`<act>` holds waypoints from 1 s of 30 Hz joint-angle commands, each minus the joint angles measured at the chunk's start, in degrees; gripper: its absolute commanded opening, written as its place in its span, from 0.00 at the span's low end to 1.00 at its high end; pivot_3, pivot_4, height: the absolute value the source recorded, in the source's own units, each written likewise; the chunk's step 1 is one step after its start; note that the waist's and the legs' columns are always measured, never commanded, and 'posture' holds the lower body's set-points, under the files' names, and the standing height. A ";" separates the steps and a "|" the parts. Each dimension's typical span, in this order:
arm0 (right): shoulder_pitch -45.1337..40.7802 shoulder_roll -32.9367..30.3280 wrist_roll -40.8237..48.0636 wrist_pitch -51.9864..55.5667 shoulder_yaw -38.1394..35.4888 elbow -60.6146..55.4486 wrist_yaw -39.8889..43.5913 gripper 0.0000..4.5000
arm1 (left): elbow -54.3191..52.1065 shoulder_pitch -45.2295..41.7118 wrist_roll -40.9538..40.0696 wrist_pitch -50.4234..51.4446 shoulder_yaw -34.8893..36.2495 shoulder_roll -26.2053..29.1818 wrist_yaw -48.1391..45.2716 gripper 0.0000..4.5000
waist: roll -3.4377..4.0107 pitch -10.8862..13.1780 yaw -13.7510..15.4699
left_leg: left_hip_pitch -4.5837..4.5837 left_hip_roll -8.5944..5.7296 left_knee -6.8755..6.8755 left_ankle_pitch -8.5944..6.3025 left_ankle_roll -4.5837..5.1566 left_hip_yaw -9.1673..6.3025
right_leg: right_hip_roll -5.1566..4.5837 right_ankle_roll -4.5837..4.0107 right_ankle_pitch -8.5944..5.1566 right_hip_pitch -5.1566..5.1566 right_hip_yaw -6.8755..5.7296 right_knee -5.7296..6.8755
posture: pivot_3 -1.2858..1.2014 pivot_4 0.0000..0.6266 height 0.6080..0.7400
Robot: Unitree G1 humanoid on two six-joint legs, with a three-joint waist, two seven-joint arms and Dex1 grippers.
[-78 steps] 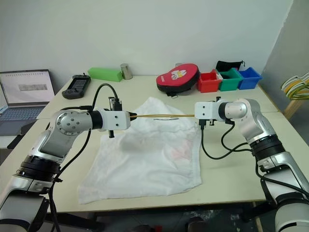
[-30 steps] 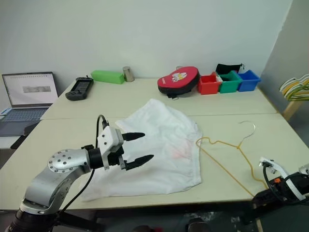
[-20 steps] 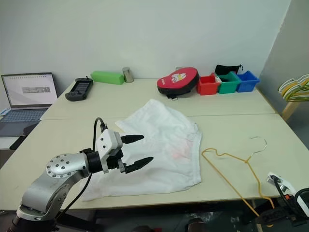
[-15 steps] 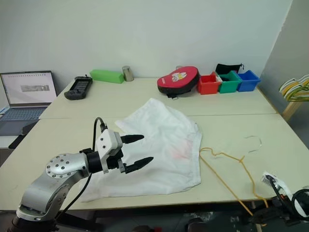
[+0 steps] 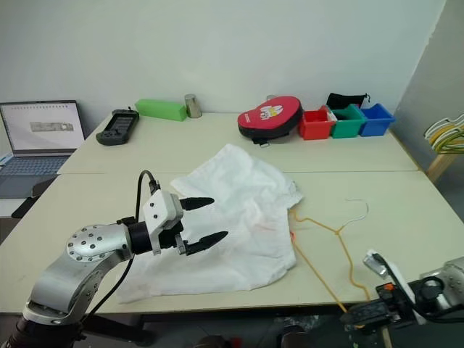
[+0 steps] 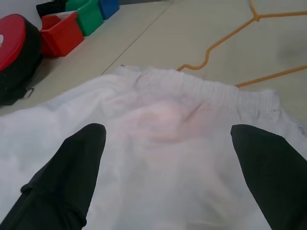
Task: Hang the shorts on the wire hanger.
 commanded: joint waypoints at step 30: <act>-34.81 18.07 -7.23 -9.19 2.49 9.88 -12.61 0.00 | 10.06 -13.27 -1.21 -0.02 5.00 3.80 -3.15 0.99 | 0.23 0.16 1.03 | -0.99 -0.10 0.08 0.01 0.01 -0.20 | 0.13 0.06 0.14 -0.93 -0.28 0.09 | 0.52 0.06 1.00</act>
